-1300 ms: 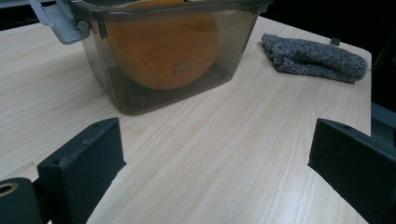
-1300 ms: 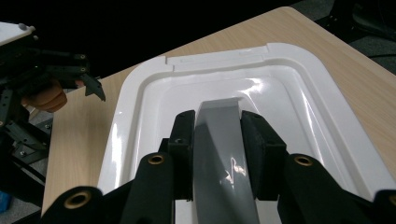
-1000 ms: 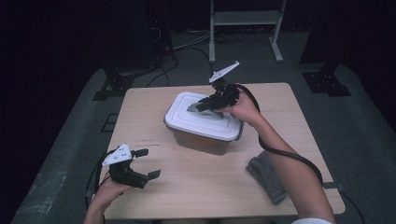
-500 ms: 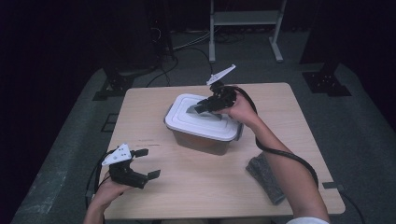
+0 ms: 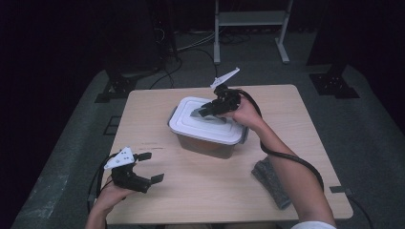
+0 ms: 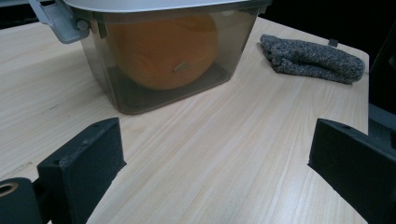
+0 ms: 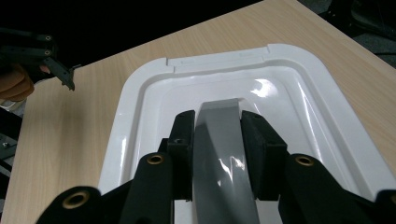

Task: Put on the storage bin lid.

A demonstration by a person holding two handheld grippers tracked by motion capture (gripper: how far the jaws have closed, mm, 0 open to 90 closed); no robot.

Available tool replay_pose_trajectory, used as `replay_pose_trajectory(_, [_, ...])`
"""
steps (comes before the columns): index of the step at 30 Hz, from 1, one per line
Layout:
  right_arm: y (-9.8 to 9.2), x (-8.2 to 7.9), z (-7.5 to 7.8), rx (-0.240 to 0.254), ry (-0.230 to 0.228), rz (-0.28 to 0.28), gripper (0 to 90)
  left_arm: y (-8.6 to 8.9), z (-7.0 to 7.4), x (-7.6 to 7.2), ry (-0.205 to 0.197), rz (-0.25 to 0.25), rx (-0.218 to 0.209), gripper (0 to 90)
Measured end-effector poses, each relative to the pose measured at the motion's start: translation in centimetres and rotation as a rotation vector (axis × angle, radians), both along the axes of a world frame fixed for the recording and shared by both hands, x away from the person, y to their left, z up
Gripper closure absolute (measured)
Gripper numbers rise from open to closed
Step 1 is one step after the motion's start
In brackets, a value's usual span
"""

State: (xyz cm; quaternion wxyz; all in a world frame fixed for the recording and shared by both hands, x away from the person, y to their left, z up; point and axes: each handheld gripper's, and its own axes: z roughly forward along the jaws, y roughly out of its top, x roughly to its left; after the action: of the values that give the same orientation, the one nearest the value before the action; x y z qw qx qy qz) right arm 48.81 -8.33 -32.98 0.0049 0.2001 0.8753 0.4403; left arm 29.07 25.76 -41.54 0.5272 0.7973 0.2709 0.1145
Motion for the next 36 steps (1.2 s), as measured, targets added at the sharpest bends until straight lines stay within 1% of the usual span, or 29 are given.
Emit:
replay_pose_trajectory(3, [0.1, 0.0, -0.1, 0.002, 0.000, 0.001, 64.8, 0.1, 0.0, 0.0, -0.002, 0.002, -0.004, 2.5])
replay_pose_trajectory(6, [0.4, -0.1, -0.2, 0.002, 0.010, 0.005, 64.4, 0.1, 0.0, 0.0, -0.003, 0.003, -0.007, 2.5])
replay_pose_trajectory(8, [0.5, -0.2, -0.3, -0.005, 0.006, 0.007, 64.2, 0.2, 0.1, 0.0, -0.004, 0.004, -0.008, 2.5])
replay_pose_trajectory(12, [0.3, -0.2, -0.5, -0.001, 0.012, 0.011, 64.1, 0.2, 0.1, -0.1, -0.003, 0.003, -0.012, 2.5])
replay_pose_trajectory(16, [0.1, -0.2, -0.7, 0.003, 0.027, 0.008, 60.4, 0.2, 0.1, -0.1, -0.004, 0.004, -0.013, 2.5])
replay_pose_trajectory(19, [-0.1, -0.2, -0.6, 0.021, 0.028, 0.006, 55.3, 0.2, 0.1, 0.0, -0.005, 0.004, -0.015, 2.5])
replay_pose_trajectory(20, [-0.2, -0.3, -0.5, 0.033, 0.025, 0.007, 54.1, 0.2, 0.1, 0.0, -0.005, 0.004, -0.015, 2.5])
replay_pose_trajectory(21, [-0.3, -0.3, -0.3, 0.049, 0.031, 0.003, 53.0, 0.2, 0.1, 0.0, -0.005, 0.005, -0.015, 2.5])
replay_pose_trajectory(25, [-0.8, -0.6, 0.4, 0.074, 0.030, -0.001, 48.3, 0.2, 0.1, 0.0, -0.002, 0.003, -0.015, 2.5])
replay_pose_trajectory(29, [-1.3, -0.9, 0.9, 0.082, 0.020, 0.004, 46.4, 0.2, 0.1, 0.0, 0.000, 0.002, -0.013, 2.5])
replay_pose_trajectory(34, [-2.2, -1.6, 1.3, 0.104, -0.002, -0.004, 45.5, 0.0, 0.2, -0.1, -0.006, -0.002, -0.011, 2.5])
replay_pose_trajectory(36, [-2.6, -1.9, 1.5, 0.110, 0.002, -0.007, 45.2, 0.0, 0.1, -0.1, -0.004, -0.005, -0.011, 2.5])
